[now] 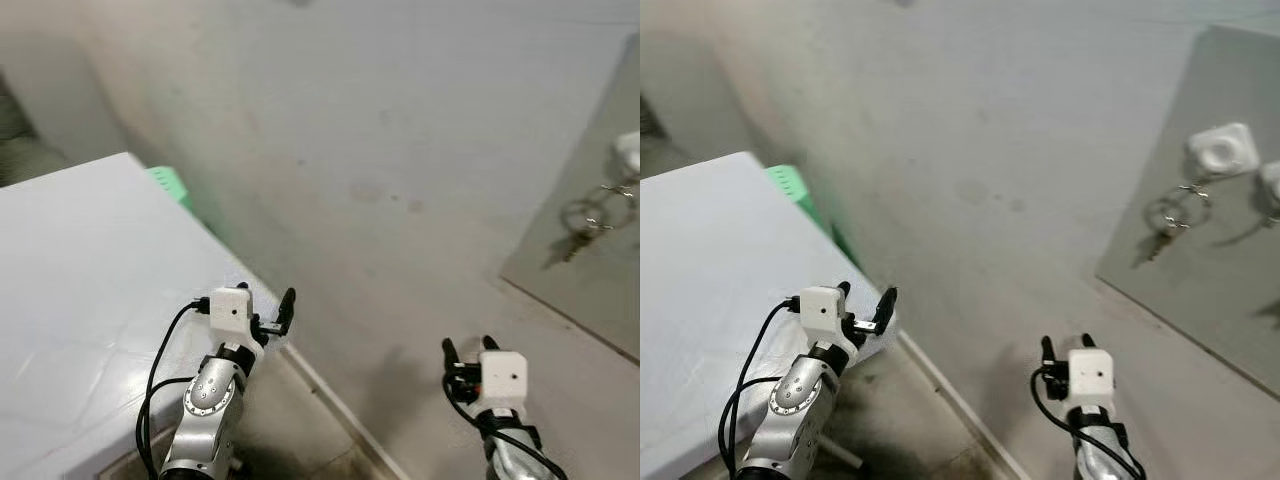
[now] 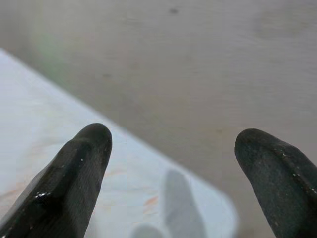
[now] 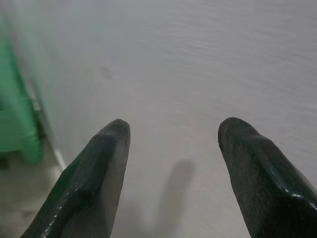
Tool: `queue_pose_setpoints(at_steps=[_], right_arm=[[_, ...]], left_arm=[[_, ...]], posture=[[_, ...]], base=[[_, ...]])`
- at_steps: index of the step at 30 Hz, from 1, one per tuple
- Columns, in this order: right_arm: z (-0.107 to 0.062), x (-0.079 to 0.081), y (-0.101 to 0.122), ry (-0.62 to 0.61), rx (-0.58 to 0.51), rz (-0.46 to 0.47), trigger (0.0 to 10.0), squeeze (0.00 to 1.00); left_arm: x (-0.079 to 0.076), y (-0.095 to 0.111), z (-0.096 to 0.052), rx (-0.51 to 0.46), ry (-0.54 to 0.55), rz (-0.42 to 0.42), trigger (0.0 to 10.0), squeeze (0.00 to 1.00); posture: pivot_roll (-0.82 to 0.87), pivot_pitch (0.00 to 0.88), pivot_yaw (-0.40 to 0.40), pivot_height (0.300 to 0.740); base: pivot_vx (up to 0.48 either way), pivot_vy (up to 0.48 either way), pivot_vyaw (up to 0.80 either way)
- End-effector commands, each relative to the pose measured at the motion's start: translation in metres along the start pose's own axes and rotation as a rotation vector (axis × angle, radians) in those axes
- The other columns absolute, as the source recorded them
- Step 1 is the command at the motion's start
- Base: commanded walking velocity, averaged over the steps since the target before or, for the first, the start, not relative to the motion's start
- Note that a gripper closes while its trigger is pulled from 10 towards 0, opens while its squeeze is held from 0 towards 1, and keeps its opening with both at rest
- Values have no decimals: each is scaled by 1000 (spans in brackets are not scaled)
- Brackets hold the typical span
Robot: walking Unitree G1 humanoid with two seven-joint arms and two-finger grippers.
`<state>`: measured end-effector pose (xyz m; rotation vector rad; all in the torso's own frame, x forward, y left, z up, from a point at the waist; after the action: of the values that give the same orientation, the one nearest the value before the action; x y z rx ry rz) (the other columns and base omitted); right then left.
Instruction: Hang keys on a hook
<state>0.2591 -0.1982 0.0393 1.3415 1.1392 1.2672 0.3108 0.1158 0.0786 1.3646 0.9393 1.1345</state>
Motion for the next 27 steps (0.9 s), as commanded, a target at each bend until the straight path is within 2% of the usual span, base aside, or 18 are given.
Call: queue_pose_setpoints(at_steps=[1, 13, 18, 19, 24, 27], right_arm=[[0, -1, -2, 1, 13, -4, 10000, 0], [3, -2, 1, 13, 4, -10, 10000, 0], [8, 0, 19, 26, -62, 6, 10000, 0], [12, 2, 32, 37, -105, 15, 10000, 0], [24, 8, 57, 57, -185, 31, 10000, 0], [26, 9, 62, 63, -197, 29, 10000, 0]], left_arm=[[0, -1, 0, -2, -7, -2, 10000, 0], [-1, -1, 1, -1, -8, -6, 10000, 0], [2, 8, -1, -34, -9, -1, 10000, 0], [5, 16, 1, -61, -9, 6, 10000, 0], [8, 29, 5, -100, -7, 11, 10000, 0], [7, 32, 6, -107, -7, 9, 10000, 0]], posture=[[2, 17, -17, 740], [1, 1, -24, 740], [1, 0, -24, 740], [2, 1, -24, 740], [5, 3, -24, 740], [5, 4, -25, 740]], base=[[0, 0, 800], [0, 0, 800], [0, 0, 800], [0, 0, 800], [0, 0, 800], [0, 0, 800]])
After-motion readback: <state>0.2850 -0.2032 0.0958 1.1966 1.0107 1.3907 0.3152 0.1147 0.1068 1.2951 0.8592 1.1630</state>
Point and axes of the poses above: a point about 5 cm out from each wrist's last joint towards the gripper, its own z axis pointing out of the wrist towards the gripper, its own y axis along the axis of the wrist's last joint, x = y × z, the point moved 1 cm from there along z, pointing out of the wrist towards the gripper, and after that the axes turned 15 degrees about z, right-handed, at the moved point
